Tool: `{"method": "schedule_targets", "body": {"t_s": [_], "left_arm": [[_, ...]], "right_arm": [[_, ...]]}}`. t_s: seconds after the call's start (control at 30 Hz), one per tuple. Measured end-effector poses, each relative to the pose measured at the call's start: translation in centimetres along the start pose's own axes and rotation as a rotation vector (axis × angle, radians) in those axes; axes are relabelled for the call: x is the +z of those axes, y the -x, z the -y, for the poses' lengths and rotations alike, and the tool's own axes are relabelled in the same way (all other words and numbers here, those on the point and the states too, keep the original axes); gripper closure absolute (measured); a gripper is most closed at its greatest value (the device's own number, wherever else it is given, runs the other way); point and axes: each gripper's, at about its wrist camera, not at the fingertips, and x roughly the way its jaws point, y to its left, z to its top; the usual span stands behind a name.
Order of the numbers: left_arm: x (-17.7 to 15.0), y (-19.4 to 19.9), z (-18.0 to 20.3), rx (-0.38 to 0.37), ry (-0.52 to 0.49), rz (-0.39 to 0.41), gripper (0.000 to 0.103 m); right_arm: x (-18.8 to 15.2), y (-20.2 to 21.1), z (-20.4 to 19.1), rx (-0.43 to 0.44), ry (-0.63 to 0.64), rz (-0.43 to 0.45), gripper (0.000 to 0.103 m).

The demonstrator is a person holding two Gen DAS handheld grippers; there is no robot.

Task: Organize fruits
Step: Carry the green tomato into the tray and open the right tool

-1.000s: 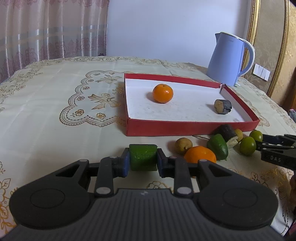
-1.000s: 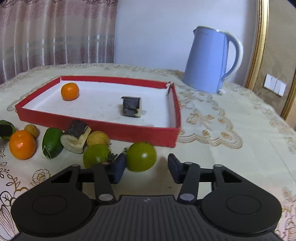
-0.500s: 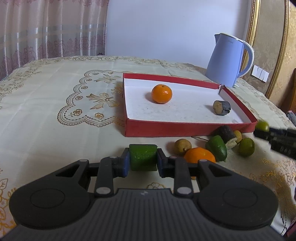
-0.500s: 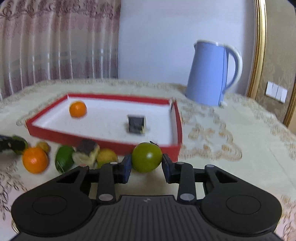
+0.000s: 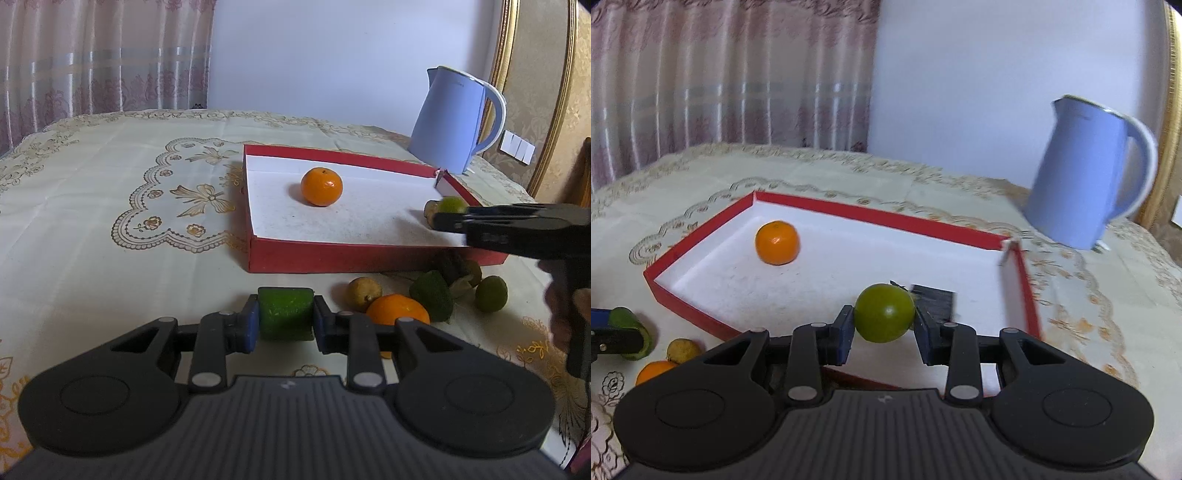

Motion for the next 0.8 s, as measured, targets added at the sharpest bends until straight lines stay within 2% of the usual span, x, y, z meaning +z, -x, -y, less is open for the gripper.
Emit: {"method": "schedule_targets", "body": {"t_s": [0.2, 0.4, 0.5, 0.57, 0.63, 0.7, 0.8], "left_arm": [[0.0, -0.1, -0.2, -0.009, 0.003, -0.003, 0.077], [0.0, -0.1, -0.2, -0.007, -0.001, -0.005, 0.077], [0.0, 0.0, -0.1, -0.004, -0.001, -0.003, 0.077], [0.0, 0.0, -0.1, -0.002, 0.0, -0.002, 0.077], [0.0, 0.1, -0.1, -0.001, 0.001, 0.0, 0.077], [0.0, 0.2, -0.1, -0.002, 0.004, 0.004, 0.077], [0.0, 0.5, 0.1, -0.003, -0.002, 0.01, 0.077]], "right_arm": [[0.1, -2.9, -1.3, 0.002, 0.028, -0.055, 0.069], [0.1, -2.8, -0.8, 0.027, -0.015, -0.066, 0.068], [-0.3, -1.0, 0.0, 0.044, -0.063, -0.033, 0.058], [-1.0, 1.0, 0.7, 0.038, -0.093, 0.014, 0.04], [-1.9, 3.0, 1.2, 0.005, -0.106, 0.071, 0.034], [-2.9, 4.7, 1.7, -0.051, -0.108, 0.12, 0.034], [-4.4, 6.2, 3.1, -0.106, -0.164, 0.146, 0.028]]}}
